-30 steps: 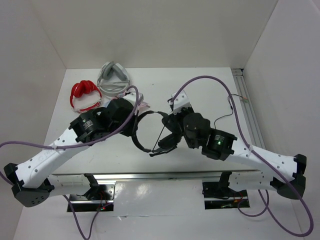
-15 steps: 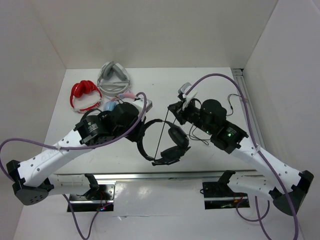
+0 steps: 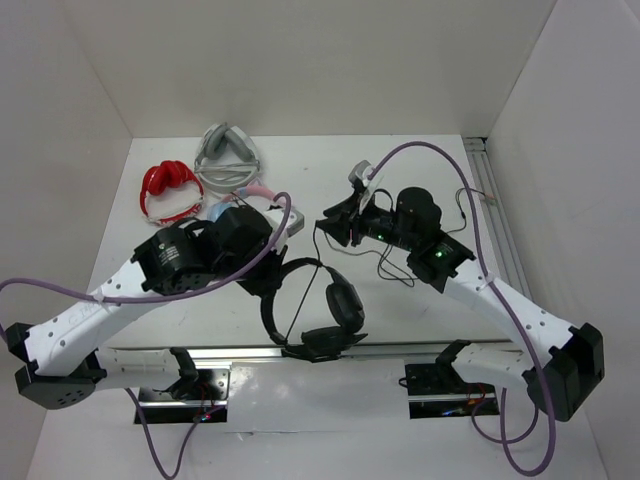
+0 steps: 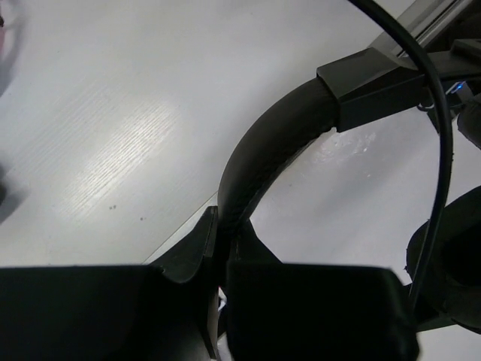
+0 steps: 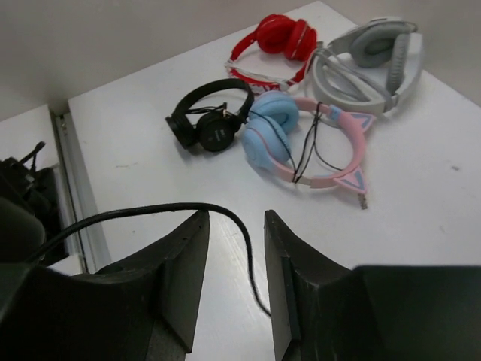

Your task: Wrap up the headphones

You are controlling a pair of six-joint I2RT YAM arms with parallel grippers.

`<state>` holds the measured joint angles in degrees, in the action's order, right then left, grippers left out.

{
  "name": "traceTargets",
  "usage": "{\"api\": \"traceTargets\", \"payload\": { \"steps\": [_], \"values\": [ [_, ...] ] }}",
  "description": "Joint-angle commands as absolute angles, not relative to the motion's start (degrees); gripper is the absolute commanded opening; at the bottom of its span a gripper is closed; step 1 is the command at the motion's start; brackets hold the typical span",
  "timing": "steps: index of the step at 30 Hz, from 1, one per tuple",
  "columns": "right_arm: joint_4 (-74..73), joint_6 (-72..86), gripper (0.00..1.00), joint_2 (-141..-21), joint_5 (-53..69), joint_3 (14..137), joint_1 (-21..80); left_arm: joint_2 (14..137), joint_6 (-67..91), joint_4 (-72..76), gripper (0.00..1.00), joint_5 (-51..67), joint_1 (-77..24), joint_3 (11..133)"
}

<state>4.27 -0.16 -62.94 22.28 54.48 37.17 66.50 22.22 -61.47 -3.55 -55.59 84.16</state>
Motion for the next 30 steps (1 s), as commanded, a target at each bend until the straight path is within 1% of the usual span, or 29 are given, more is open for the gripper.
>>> {"api": "traceTargets", "payload": {
  "steps": [1,2,3,6,7,11,15,18,24,26,30],
  "values": [
    [12.6,3.2,0.43,-63.5,29.0,52.5,36.7,66.3,22.0,-63.8,0.0,-6.0,-55.7,87.0],
    [15.4,3.9,0.43,-64.2,29.9,50.8,36.7,67.0,22.0,-65.5,0.0,-7.4,-55.7,87.6],
    [16.9,4.6,0.46,-64.2,31.4,49.9,36.7,67.6,22.7,-66.7,0.0,-10.1,-55.7,88.1],
    [21.0,6.8,0.5,-65.7,33.4,46.6,36.7,69.4,23.8,-70.0,0.0,-14.2,-55.7,89.8],
    [21.9,7.5,0.54,-65.7,34.7,45.7,36.7,69.4,25.4,-71.0,0.0,-15.5,-55.7,91.4],
    [27.9,10.9,0.64,-64.0,36.1,40.0,38.2,72.4,27.9,-75.0,0.0,-18.9,-55.7,96.1],
    [35.7,13.2,0.66,-65.3,36.7,34.6,40.2,73.7,28.5,-76.1,0.0,-17.1,-55.0,99.8],
    [41.4,14.5,0.66,-67.3,33.1,31.8,42.1,74.3,28.5,-74.7,0.0,-14.1,-55.0,101.0],
    [51.0,17.8,0.66,-74.9,32.0,30.4,42.8,73.7,29.1,-74.1,0.0,-10.9,-55.0,102.0],
    [55.4,18.4,0.66,-77.9,32.0,29.7,42.8,73.7,29.1,-75.0,0.0,-11.5,-54.5,102.8],
    [57.7,19.2,0.66,-81.6,31.3,28.4,42.8,74.3,31.6,-77.9,0.0,-17.9,-53.9,107.4]
  ]
}}
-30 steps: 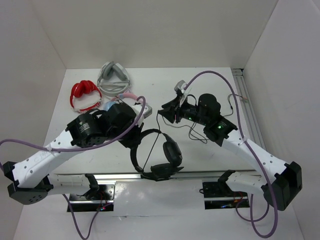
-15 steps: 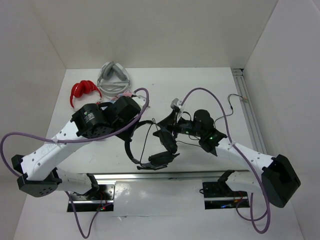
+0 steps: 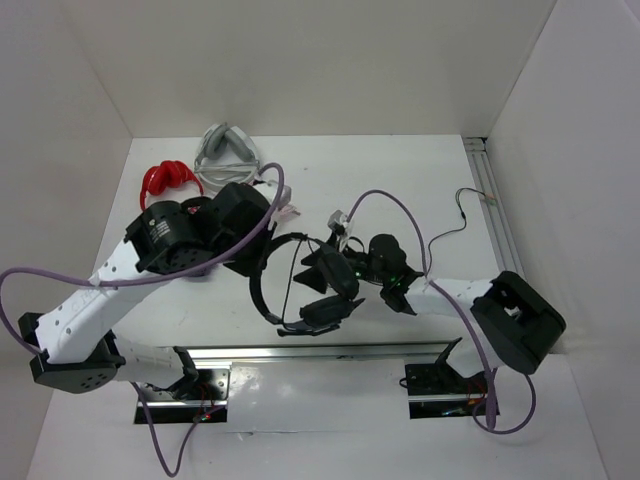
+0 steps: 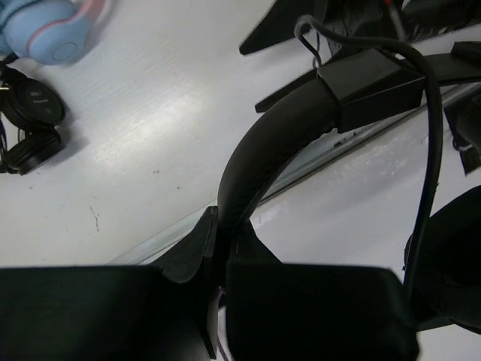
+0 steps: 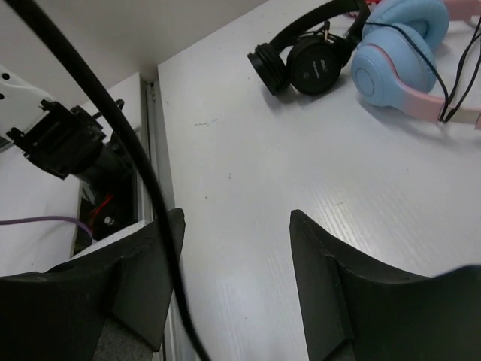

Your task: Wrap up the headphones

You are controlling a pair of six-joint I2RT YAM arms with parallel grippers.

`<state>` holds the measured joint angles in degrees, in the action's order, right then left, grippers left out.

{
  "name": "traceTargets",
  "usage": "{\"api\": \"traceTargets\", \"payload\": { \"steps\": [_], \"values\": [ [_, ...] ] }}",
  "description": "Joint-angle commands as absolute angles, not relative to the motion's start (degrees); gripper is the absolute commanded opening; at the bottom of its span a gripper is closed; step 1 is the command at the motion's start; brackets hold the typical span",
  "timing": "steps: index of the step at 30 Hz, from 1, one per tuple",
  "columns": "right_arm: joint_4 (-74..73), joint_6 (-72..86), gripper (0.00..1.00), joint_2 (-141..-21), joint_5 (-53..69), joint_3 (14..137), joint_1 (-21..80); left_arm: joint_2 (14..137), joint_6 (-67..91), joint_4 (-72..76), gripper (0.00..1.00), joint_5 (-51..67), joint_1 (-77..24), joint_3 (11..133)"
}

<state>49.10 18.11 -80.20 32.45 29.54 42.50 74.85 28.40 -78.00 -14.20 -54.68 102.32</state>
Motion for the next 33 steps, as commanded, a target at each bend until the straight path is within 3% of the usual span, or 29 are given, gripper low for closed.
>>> {"api": "traceTargets", "payload": {
  "steps": [1,12,15,17,23,24,27,29,33],
  "values": [
    [58.8,19.2,0.66,-82.8,31.3,27.0,42.8,74.3,32.2,-78.0,0.0,-18.8,-53.0,108.3],
    [64.9,20.3,0.62,-92.3,32.9,25.2,41.2,74.8,32.9,-76.3,0.0,-21.8,-43.5,119.6],
    [71.3,23.1,0.59,-96.5,33.4,23.9,40.6,75.9,32.9,-73.8,0.0,-20.2,-38.8,122.2],
    [76.3,25.4,0.51,-99.9,35.2,23.9,40.6,76.6,33.6,-72.6,0.0,-18.8,-34.7,123.6],
    [80.3,27.5,0.5,-102.1,36.1,22.3,41.2,81.7,32.3,-67.7,0.0,-10.9,-21.7,125.4],
    [79.1,26.8,0.35,-101.1,36.1,21.8,42.0,82.4,32.3,-67.1,0.0,-9.7,-20.2,125.4],
    [74.8,24.7,0.18,-98.1,34.0,21.3,44.6,85.8,31.7,-65.7,0.0,-8.8,-16.0,125.4],
    [73.0,23.5,0.01,-96.4,31.8,20.7,46.0,88.0,31.7,-65.0,0.0,-9.6,-13.8,125.4],
    [70.6,21.4,0.0,-91.9,27.7,18.4,50.9,93.0,31.7,-65.0,0.0,-11.9,-11.0,128.1]
  ]
}}
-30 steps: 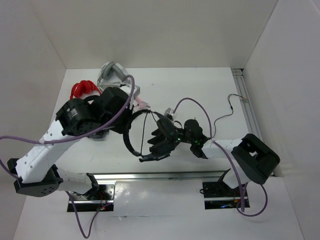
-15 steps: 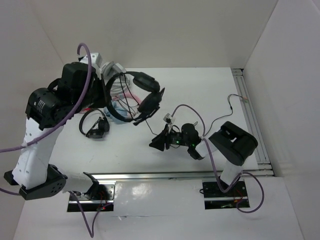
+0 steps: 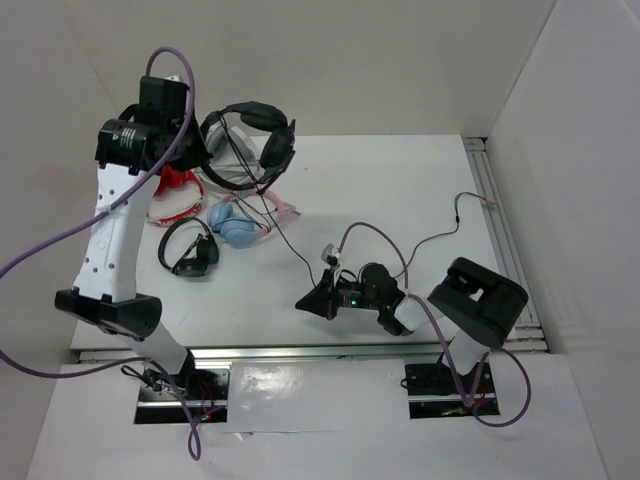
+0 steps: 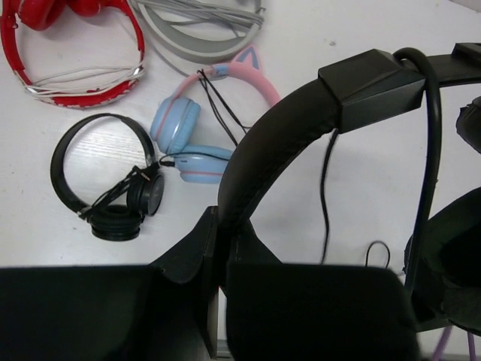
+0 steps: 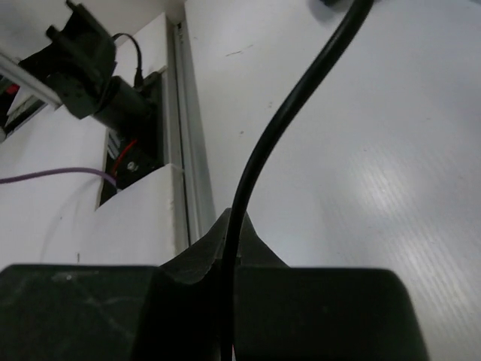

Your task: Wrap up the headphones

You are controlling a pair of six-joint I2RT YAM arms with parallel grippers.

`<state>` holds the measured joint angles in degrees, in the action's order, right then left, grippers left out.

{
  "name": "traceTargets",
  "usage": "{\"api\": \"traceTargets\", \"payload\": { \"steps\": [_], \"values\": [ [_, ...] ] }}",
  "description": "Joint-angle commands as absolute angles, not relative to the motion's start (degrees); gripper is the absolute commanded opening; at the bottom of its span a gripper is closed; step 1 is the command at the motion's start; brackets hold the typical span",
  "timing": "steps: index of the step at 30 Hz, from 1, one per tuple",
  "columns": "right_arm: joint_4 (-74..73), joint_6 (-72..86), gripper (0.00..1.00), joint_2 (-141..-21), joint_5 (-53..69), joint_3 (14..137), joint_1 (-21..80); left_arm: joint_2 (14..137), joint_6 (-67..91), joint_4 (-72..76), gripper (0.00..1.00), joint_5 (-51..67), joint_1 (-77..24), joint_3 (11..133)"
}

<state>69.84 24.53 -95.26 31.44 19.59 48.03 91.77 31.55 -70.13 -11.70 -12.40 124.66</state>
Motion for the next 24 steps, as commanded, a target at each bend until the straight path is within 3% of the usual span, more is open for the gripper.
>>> {"api": "traceTargets", "payload": {
  "steps": [1,8,12,19,24],
  "values": [
    [66.8,20.6,0.0,-89.3,26.7,18.4,52.1,93.7,31.7,-63.7,0.0,-12.7,-10.2,128.1],
    [41.1,12.9,0.0,-73.7,11.1,22.4,63.5,102.3,32.5,-64.3,0.0,-19.9,-8.3,129.8],
    [30.6,10.9,0.0,-71.2,10.4,27.3,66.4,105.5,34.4,-65.5,0.0,-24.9,-9.5,129.0],
    [13.6,5.3,0.0,-63.6,4.7,39.5,67.0,96.3,33.0,-56.1,0.0,-32.4,-18.2,108.2],
    [1.0,-0.3,0.0,-62.3,1.8,51.4,65.1,91.9,30.9,-55.9,0.0,-35.5,-24.3,100.7]
  ]
}}
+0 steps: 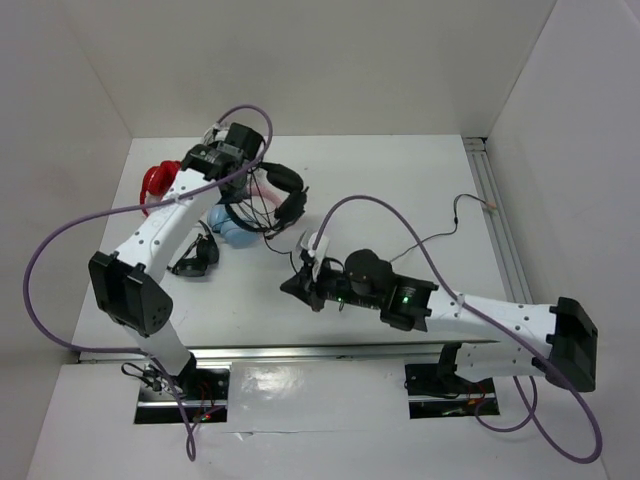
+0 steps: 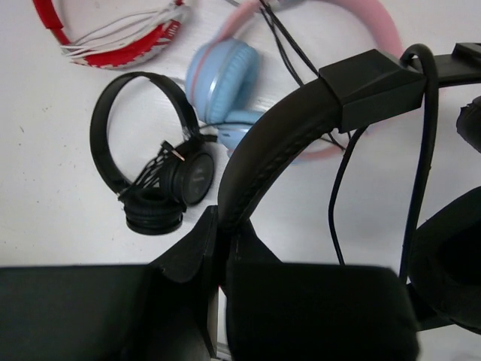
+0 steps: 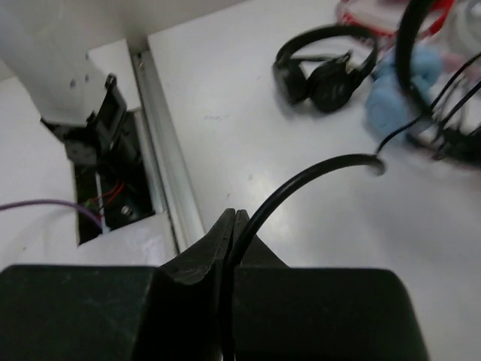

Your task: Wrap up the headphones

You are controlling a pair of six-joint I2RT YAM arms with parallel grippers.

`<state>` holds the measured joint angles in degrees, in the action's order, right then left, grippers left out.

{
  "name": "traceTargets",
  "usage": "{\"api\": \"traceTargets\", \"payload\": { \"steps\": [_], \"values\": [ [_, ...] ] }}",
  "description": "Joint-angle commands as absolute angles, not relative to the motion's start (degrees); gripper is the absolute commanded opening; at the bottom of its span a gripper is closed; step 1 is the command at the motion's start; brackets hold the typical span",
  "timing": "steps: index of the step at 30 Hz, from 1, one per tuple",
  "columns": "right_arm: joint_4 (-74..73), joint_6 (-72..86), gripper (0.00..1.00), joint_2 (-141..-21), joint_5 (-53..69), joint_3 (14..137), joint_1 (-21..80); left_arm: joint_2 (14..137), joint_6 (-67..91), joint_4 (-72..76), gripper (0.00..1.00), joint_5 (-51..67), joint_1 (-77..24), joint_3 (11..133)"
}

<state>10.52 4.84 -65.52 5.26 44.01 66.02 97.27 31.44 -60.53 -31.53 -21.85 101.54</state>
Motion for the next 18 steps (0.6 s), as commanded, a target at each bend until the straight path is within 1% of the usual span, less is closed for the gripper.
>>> {"api": "traceTargets", "payload": {
  "steps": [1,3,6,10,14,17,18],
  "values": [
    [-0.6,-2.4,0.0,-62.3,-0.9,52.9,65.1,91.3,30.9,-55.9,0.0,-35.5,-26.2,100.1],
    [-4.7,-4.8,0.0,-61.8,-3.7,56.2,63.6,89.0,30.9,-56.5,0.0,-35.5,-27.4,98.1],
    [-7.7,-8.4,0.0,-62.3,-11.9,58.4,62.0,85.1,29.3,-57.0,0.0,-31.9,-28.0,95.0],
    [-5.5,-9.9,0.0,-62.8,-23.3,58.4,61.3,82.4,27.9,-58.8,0.0,-32.0,-32.2,90.3],
    [-4.7,-14.9,0.0,-62.3,-27.9,59.8,60.7,79.1,27.9,-57.7,0.0,-25.3,-40.0,82.5],
    [-8.1,-17.0,0.0,-63.6,-27.1,63.5,59.7,77.3,28.9,-57.1,0.0,-26.0,-42.6,81.0],
    [-8.1,-17.9,0.0,-64.2,-28.6,64.2,59.7,76.6,28.9,-57.1,0.0,-26.5,-43.1,81.0]
  ]
}}
